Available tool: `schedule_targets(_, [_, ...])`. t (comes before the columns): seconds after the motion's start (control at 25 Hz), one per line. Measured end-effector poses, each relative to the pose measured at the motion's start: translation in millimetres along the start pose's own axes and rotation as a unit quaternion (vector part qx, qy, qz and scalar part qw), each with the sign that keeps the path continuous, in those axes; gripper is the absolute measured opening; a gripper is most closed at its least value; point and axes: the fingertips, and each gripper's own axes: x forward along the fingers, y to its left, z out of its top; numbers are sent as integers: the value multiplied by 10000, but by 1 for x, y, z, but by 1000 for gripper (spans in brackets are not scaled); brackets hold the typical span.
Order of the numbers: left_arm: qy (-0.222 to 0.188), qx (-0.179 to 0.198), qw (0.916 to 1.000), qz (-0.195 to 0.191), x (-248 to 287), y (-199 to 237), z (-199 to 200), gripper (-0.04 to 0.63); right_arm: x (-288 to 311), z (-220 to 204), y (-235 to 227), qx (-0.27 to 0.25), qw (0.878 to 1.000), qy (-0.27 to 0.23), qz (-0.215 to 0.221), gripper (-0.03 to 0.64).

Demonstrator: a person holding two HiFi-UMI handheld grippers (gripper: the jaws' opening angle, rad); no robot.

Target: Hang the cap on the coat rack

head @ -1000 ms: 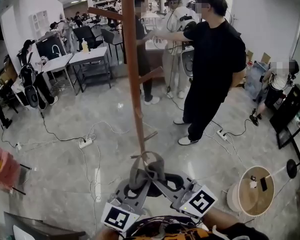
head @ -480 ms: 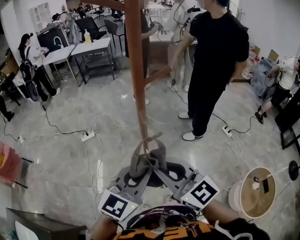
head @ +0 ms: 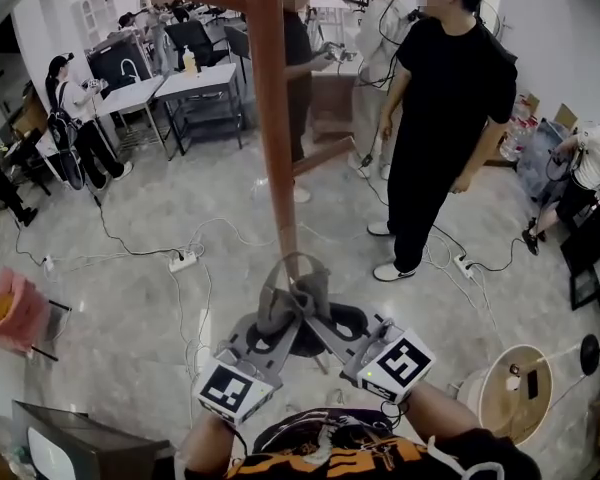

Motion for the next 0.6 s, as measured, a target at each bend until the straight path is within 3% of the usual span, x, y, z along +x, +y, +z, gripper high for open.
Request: schedule_targets(0.6, [292, -95, 9994, 128, 27, 35, -28, 29, 28, -24, -37, 157, 9996, 235, -72, 69])
